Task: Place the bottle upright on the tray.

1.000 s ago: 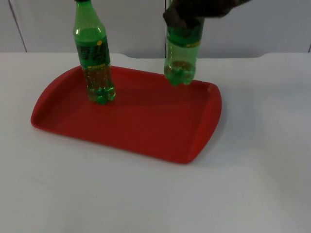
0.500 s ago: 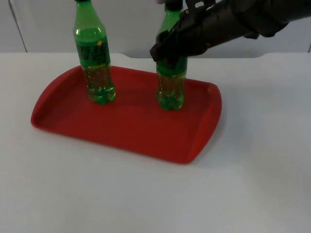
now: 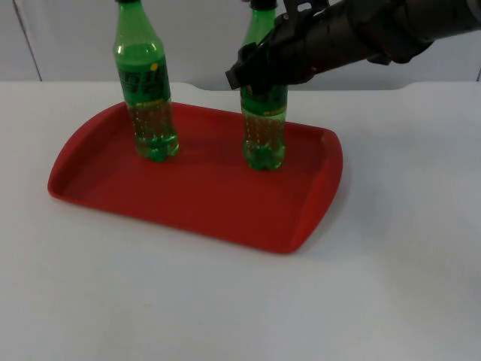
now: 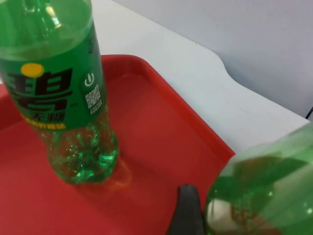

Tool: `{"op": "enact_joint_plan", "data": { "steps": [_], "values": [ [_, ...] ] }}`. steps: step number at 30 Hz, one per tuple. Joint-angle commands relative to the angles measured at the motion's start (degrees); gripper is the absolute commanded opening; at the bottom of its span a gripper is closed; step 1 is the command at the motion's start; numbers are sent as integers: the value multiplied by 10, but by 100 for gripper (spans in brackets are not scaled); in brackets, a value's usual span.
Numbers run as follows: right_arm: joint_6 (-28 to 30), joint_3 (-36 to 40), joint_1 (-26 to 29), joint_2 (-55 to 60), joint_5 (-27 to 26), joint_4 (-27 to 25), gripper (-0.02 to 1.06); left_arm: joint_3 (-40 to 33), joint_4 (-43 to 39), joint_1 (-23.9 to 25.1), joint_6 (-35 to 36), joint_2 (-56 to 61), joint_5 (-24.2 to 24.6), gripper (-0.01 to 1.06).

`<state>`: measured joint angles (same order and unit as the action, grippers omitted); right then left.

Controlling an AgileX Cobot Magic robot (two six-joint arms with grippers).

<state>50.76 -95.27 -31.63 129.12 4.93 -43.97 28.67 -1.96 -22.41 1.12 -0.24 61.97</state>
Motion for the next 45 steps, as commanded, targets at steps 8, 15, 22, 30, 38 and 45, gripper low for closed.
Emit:
{"op": "enact_joint_plan", "data": {
  "steps": [8, 15, 22, 30, 38, 45],
  "values": [
    [0, 4, -3, 9, 22, 1, 58, -2, -1, -4, 0, 2, -4, 105],
    [0, 4, -3, 9, 22, 1, 81, -2, -1, -4, 0, 2, -4, 105],
    [0, 4, -3, 9, 34, 1, 81, -2, -1, -4, 0, 2, -4, 105],
    [0, 4, -3, 5, 72, 1, 100, -2, -1, -4, 0, 2, -4, 105],
    [-27, 4, -1, -29, 120, 7, 105, -2, -1, -4, 0, 2, -4, 105],
    [-178, 4, 3, -41, 169, 171, 105, -2, -1, -4, 0, 2, -4, 105]
  ]
}}
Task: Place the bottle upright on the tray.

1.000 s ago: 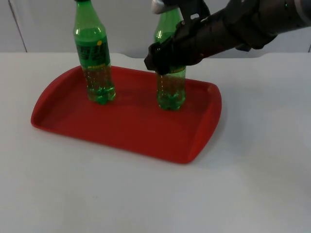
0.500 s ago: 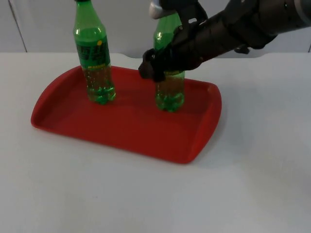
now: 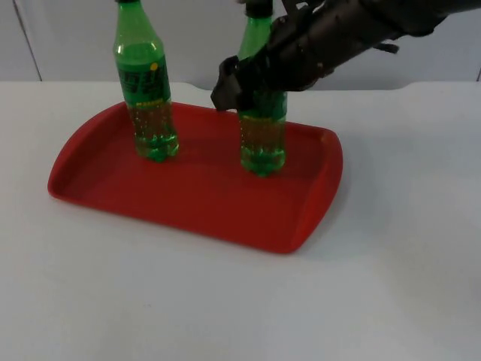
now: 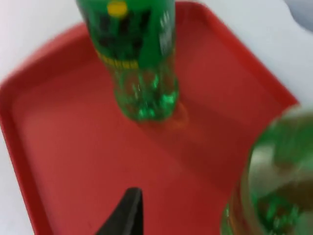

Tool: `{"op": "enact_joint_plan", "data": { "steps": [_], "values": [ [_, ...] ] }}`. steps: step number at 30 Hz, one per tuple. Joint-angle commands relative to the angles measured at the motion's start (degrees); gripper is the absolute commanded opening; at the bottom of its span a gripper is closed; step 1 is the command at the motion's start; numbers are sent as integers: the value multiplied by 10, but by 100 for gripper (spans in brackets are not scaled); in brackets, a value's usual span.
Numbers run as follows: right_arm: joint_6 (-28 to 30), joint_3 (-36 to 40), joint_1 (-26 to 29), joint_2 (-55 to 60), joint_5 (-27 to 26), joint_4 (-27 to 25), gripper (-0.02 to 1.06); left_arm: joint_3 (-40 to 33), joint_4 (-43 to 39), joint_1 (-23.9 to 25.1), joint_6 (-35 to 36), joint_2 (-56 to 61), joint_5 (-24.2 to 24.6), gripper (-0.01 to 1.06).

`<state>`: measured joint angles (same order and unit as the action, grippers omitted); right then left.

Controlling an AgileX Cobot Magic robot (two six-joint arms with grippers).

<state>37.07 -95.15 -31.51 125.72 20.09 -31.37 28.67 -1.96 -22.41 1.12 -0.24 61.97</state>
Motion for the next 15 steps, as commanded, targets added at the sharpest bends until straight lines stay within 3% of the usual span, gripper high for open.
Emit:
{"op": "enact_joint_plan", "data": {
  "steps": [1, 4, 7, 15],
  "values": [
    [-78, 3, 4, -7, 28, 79, 105, -2, -1, -4, 0, 2, -4, 105],
    [-177, 3, 4, -7, 60, 179, 105, -2, -1, -4, 0, 2, -4, 105],
    [-213, 3, 4, -7, 86, 219, 105, -2, -1, -4, 0, 2, -4, 105],
    [-223, 12, 4, -35, 175, 223, 105, -2, -1, -4, 0, 2, -4, 105]
  ]
}}
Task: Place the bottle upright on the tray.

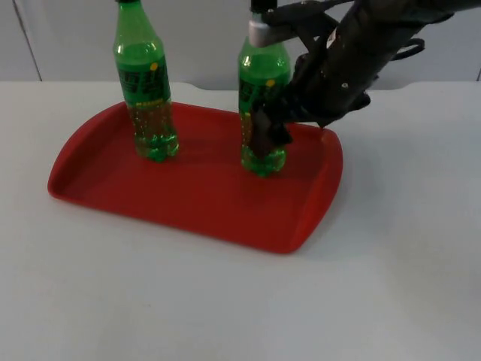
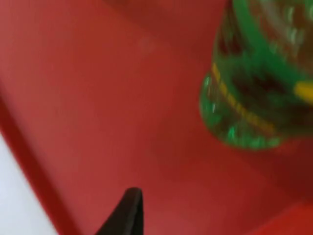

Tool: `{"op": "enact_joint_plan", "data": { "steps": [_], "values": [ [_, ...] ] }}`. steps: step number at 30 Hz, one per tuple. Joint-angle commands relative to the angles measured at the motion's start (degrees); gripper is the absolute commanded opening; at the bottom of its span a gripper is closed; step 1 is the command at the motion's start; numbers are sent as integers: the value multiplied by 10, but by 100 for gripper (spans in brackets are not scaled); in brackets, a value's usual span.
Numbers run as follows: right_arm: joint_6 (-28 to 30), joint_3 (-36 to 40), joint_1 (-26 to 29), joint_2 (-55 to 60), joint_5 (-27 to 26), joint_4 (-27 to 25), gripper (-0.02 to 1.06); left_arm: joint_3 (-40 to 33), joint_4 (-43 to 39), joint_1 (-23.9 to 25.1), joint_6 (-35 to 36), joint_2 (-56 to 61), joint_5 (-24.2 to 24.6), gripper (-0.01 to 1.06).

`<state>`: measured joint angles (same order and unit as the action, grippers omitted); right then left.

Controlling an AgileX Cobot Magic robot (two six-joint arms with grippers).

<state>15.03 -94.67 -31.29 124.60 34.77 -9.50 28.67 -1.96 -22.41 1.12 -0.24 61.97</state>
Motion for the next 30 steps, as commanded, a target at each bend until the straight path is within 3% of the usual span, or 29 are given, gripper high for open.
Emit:
{"op": "enact_joint_plan", "data": {
  "steps": [1, 8, 18, 30],
  "values": [
    [-2, 7, 2, -24, 28, 5, 105, -2, -1, -4, 0, 2, -4, 105],
    [-6, 71, 2, -97, 37, 5, 105, -2, -1, -4, 0, 2, -4, 105],
    [-11, 257, 1, -258, -35, 4, 105, -2, -1, -4, 0, 2, -4, 105],
    [-11, 402, 1, -447, -48, 4, 105, -2, -1, -4, 0, 2, -4, 105]
  ]
}}
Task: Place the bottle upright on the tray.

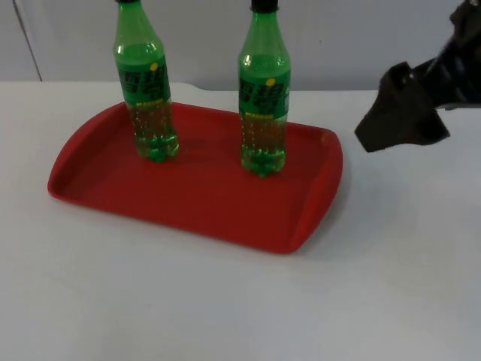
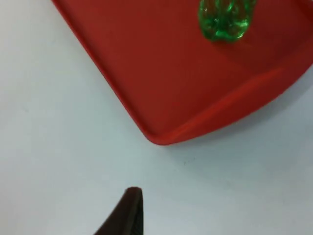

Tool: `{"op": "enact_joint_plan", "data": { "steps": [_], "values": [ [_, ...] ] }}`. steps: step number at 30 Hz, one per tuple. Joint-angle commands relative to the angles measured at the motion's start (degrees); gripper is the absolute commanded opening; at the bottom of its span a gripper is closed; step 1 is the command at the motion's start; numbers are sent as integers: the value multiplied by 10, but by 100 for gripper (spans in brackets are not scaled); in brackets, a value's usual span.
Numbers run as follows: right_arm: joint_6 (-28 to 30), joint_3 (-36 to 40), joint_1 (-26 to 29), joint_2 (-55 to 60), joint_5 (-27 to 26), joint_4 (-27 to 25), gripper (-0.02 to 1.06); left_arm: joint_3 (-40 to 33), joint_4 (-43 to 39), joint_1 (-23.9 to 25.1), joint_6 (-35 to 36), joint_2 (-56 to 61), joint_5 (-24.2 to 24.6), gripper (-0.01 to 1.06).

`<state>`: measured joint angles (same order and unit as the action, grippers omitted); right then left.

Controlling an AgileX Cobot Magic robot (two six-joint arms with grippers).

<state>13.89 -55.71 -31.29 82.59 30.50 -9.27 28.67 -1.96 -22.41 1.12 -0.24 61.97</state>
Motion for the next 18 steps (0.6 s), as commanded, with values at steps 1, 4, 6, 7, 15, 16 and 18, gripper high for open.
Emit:
{"op": "enact_joint_plan", "data": {
  "steps": [1, 4, 6, 7, 15, 16, 18],
  "values": [
    [0, 25, 1, -45, -5, 2, 105, -2, -1, -4, 0, 2, -4, 105],
    [0, 45, 1, -89, -2, 2, 105, -2, -1, -4, 0, 2, -4, 105],
    [0, 64, 1, -129, -1, 2, 105, -2, -1, -4, 0, 2, -4, 105],
    [0, 74, 1, -151, 1, 2, 105, -2, -1, -4, 0, 2, -4, 105],
    [-4, 136, 1, -292, 9, 2, 105, -2, -1, -4, 0, 2, -4, 105],
    [-6, 142, 1, -314, 16, 2, 105, -2, -1, -4, 0, 2, -4, 105],
    [-9, 153, 1, -353, 34, 2, 105, -2, -1, -4, 0, 2, -4, 105]
  ]
}}
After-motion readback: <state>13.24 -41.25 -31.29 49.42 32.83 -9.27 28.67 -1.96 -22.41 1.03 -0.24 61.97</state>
